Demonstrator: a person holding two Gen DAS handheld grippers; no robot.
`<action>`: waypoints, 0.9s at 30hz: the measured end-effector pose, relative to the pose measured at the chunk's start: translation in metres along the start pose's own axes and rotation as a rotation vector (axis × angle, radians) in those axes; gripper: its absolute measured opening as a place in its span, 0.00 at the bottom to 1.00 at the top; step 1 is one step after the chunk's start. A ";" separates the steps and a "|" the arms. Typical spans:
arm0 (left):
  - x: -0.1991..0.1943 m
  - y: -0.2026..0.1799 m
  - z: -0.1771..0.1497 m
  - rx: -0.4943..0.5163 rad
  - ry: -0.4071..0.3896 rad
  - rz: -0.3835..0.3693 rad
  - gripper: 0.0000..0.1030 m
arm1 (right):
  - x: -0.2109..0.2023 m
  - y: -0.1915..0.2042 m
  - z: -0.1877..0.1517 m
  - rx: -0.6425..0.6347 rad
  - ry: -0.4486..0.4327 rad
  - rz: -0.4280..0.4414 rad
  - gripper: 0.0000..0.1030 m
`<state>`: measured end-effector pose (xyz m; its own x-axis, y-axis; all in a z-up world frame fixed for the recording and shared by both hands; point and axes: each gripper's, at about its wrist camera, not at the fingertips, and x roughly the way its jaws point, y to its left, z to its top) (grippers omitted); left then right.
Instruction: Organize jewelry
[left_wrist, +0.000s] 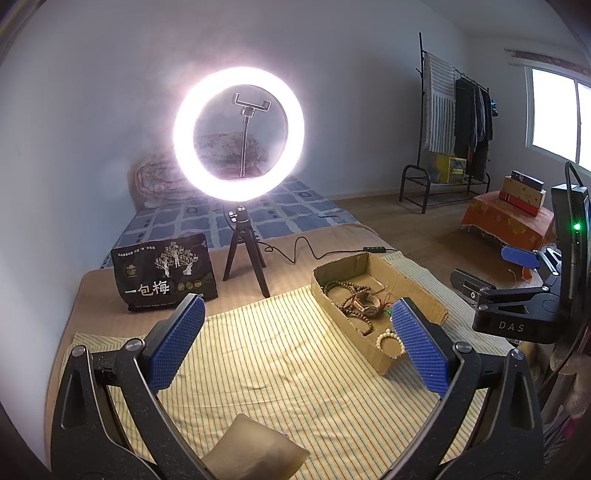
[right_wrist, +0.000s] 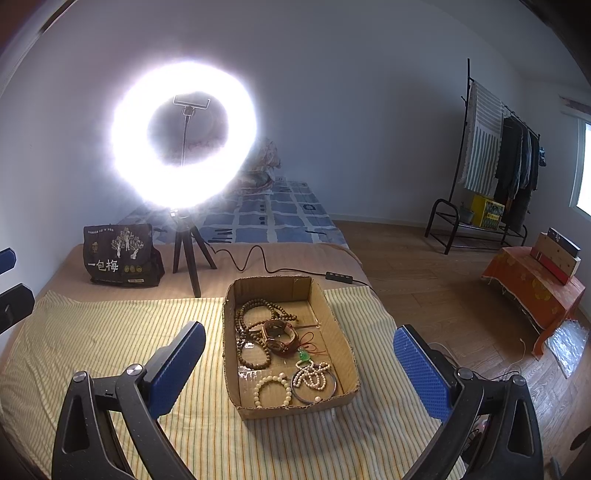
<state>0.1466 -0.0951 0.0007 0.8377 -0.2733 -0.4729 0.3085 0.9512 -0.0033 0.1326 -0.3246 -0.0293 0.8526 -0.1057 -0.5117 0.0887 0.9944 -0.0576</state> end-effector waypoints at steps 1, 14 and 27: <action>0.000 0.000 0.000 -0.002 0.000 -0.001 1.00 | 0.000 0.000 0.000 0.000 0.001 0.001 1.00; -0.001 0.001 0.003 -0.003 0.002 0.000 1.00 | 0.002 0.002 -0.003 -0.003 0.007 0.002 1.00; -0.001 0.001 0.005 0.006 -0.008 0.006 1.00 | 0.004 0.002 -0.004 -0.001 0.014 0.006 1.00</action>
